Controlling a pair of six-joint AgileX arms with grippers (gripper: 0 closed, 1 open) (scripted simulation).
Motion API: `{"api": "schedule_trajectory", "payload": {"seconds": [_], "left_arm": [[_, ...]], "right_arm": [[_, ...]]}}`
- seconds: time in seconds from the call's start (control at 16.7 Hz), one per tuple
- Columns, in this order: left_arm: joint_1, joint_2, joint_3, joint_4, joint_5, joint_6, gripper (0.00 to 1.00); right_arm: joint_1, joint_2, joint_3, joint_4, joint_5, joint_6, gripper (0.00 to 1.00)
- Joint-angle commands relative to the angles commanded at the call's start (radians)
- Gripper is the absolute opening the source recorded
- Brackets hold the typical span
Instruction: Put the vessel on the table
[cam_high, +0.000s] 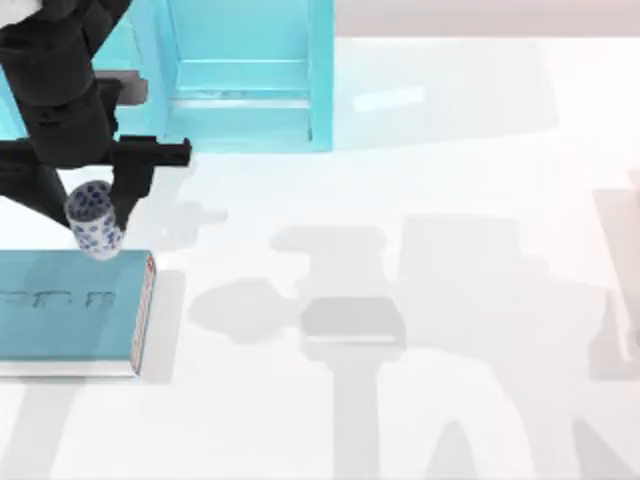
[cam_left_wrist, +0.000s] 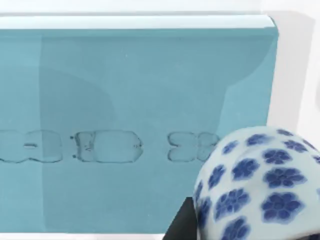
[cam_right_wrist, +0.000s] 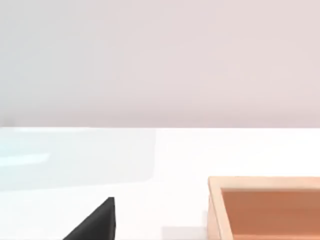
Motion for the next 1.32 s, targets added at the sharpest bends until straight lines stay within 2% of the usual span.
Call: {"api": "schedule_trajectory", "payload": {"seconds": [0.48,0.72,0.96,1.32], "left_arm": [[-0.311,0.401,0.694,-0.278,0.015,-0.313,0.00],[-0.449,0.551,0.971,-0.379,0.018,-0.451,0.00],[-0.519,0.620,1.093,-0.425,0.018,-0.522,0.00],[-0.518,0.622,1.092,-0.422,0.018,-0.522,0.00]], "right_arm": [[0.000,0.000,0.000,0.000,0.000,0.000,1.00],[0.000,0.000,0.000,0.000,0.000,0.000,1.00],[0.000,0.000,0.000,0.000,0.000,0.000,1.00],[0.000,0.000,0.000,0.000,0.000,0.000,1.00]]}}
